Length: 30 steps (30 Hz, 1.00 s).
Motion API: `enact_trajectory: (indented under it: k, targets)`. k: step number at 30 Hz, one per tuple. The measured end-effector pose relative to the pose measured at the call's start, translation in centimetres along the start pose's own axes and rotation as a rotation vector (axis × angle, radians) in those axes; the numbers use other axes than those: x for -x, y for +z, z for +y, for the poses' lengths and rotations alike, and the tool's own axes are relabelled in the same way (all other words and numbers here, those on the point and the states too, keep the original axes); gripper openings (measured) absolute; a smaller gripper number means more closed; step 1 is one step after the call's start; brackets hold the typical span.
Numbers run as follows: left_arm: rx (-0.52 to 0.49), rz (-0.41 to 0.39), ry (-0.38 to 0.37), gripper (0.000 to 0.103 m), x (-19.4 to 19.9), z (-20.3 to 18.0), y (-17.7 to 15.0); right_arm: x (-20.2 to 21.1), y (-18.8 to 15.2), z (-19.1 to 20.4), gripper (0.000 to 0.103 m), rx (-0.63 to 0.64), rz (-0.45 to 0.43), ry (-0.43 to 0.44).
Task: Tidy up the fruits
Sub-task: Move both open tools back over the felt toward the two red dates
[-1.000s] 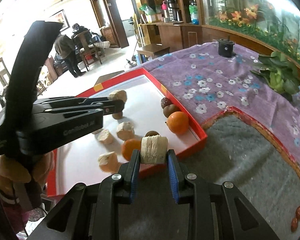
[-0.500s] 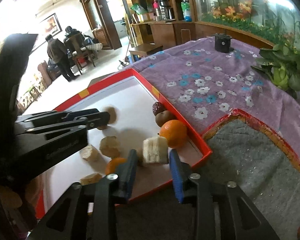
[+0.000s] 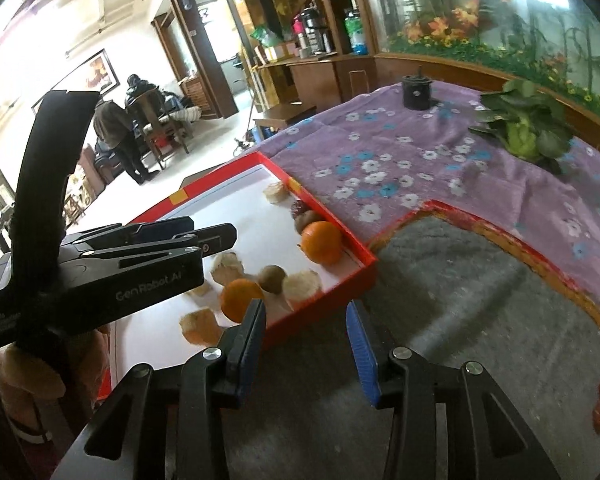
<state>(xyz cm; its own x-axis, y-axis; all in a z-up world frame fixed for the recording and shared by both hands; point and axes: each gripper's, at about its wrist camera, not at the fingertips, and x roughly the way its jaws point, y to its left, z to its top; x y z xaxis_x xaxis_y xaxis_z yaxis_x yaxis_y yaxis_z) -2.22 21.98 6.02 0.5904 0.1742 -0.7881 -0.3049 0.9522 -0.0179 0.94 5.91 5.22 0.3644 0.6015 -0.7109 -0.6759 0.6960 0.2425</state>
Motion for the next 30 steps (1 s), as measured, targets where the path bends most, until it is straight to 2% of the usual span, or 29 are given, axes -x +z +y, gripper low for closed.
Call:
enact_trajectory:
  k: [11, 21, 30]
  targets:
    - [-0.099, 0.013, -0.081, 0.048, 0.9, -7.2, -1.6, 4.2, -3.7, -4.5, 0.042, -0.072, -0.005, -0.086]
    - [-0.212, 0.045, -0.176, 0.048, 0.8, -14.9, -2.8, 8.1, -8.1, -10.3, 0.042, -0.202, -0.015, -0.167]
    - [-0.286, 0.073, -0.231, 0.048, 0.4, -20.0, -3.8, 11.5, -11.1, -14.5, 0.042, -0.29, -0.032, -0.243]
